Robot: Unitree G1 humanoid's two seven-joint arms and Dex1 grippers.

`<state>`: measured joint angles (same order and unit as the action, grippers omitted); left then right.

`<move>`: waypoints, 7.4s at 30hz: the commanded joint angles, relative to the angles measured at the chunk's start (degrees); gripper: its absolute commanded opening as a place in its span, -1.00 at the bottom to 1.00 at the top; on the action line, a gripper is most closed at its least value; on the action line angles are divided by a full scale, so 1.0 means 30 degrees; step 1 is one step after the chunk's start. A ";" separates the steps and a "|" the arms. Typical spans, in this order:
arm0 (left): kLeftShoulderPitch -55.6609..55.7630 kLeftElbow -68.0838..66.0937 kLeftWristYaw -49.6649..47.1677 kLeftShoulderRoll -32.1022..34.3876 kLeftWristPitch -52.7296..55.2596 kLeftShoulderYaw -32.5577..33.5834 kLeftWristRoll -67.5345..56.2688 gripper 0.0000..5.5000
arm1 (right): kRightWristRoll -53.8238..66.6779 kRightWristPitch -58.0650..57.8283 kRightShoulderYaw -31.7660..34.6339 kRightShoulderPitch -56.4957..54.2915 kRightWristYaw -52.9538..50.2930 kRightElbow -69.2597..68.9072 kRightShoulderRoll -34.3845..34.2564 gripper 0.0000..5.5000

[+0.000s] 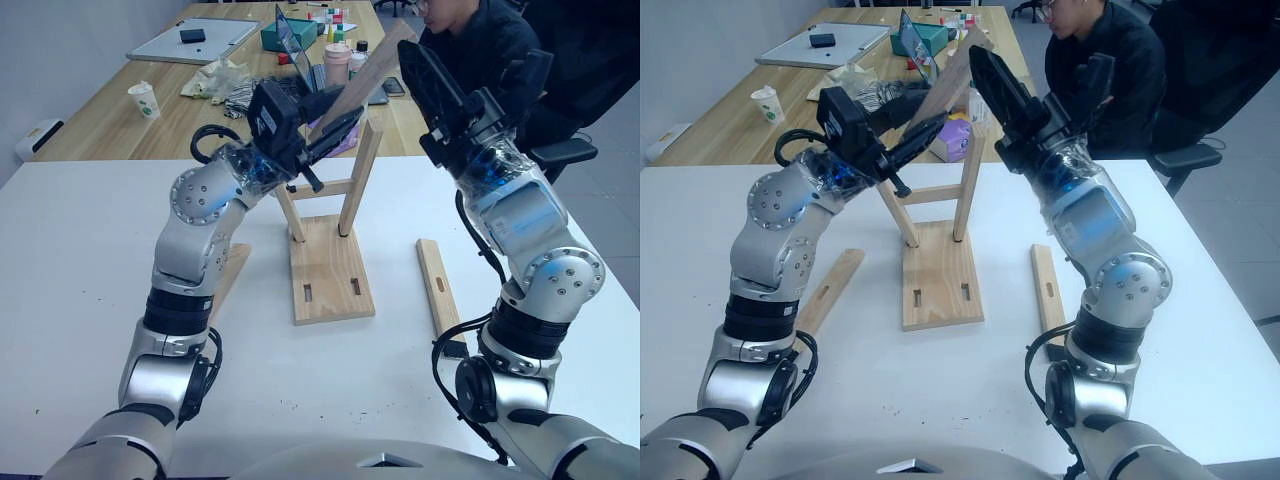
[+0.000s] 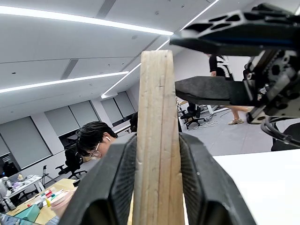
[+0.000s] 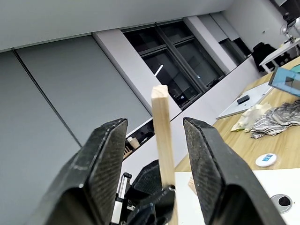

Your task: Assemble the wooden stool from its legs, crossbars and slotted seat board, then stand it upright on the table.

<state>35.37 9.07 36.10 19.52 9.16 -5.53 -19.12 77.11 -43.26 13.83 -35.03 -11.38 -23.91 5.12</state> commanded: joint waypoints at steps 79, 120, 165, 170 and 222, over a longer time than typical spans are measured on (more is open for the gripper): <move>-0.2168 0.1909 -0.1218 0.0084 0.3385 0.0571 0.0641 0.20 | -2.1202 1.0853 -0.2225 1.5891 0.5020 0.0305 0.3079 -0.85; -0.2700 0.2059 -0.1685 0.0027 0.3480 0.0481 0.0648 0.20 | -1.9901 1.0172 -0.2282 1.6469 0.6683 -0.0283 0.2097 -0.85; -0.3337 0.2535 -0.2125 -0.0184 0.3777 0.0633 0.0677 0.20 | -2.4253 0.3884 -0.2652 1.7652 0.5018 0.5698 0.3340 -0.85; -0.3228 0.2432 -0.2139 -0.0233 0.3734 0.0643 0.0710 0.20 | -2.2489 0.3468 -0.2558 1.7789 0.6546 0.6704 0.3123 -0.85; -0.4688 0.3785 -0.3793 -0.1760 0.7694 0.2722 -0.3523 0.20 | -1.9849 -0.3194 0.0587 1.1775 0.9966 -0.0381 0.7826 -0.26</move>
<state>22.01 20.50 25.49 15.31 27.62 0.68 -25.23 15.84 -52.66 13.43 6.10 16.11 -25.40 24.81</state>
